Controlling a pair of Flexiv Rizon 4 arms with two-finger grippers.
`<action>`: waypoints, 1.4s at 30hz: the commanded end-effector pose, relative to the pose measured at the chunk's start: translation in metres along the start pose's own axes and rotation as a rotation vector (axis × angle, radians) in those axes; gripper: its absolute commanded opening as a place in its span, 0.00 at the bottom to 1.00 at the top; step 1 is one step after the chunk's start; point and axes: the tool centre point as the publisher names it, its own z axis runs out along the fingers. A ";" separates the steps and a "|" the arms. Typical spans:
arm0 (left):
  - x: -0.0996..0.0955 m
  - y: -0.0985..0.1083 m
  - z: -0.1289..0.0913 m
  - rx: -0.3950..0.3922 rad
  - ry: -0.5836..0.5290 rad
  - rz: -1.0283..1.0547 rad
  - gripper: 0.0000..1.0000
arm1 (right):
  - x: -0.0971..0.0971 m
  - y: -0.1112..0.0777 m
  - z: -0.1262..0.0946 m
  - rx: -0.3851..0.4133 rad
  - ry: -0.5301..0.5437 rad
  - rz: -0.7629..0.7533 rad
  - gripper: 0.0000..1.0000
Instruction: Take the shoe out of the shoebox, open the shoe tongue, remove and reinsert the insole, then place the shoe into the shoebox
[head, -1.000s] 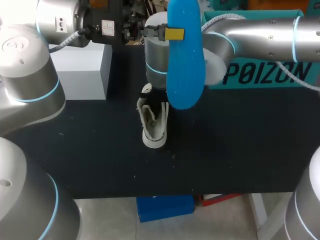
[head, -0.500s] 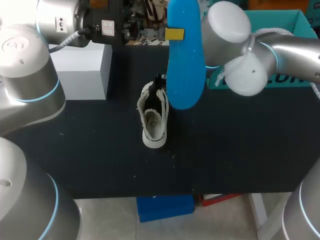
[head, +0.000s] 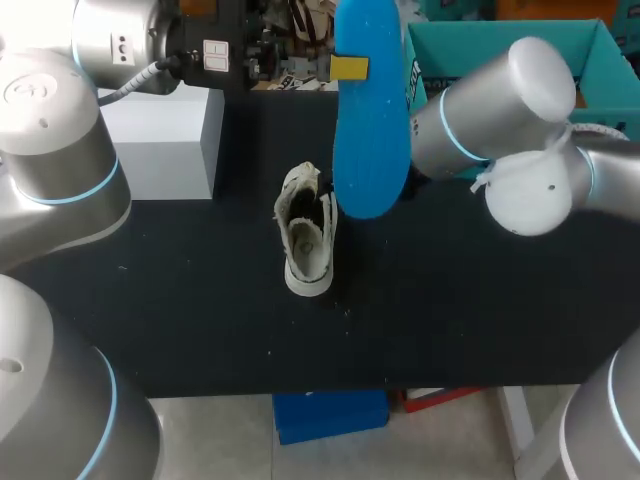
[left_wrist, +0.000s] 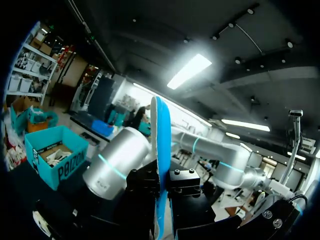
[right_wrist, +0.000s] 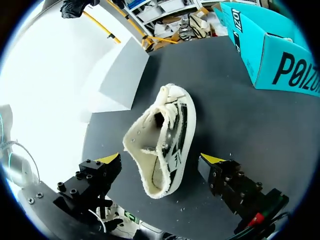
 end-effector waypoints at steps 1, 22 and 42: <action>0.000 0.001 0.001 0.002 -0.003 0.001 0.00 | -0.004 0.004 -0.004 0.044 0.194 0.027 1.00; 0.000 0.001 0.001 0.002 -0.003 0.001 0.00 | 0.003 0.012 -0.017 -0.024 0.457 0.093 1.00; 0.000 0.001 0.001 0.002 -0.003 0.001 0.00 | -0.002 0.014 -0.029 -0.018 0.604 0.173 1.00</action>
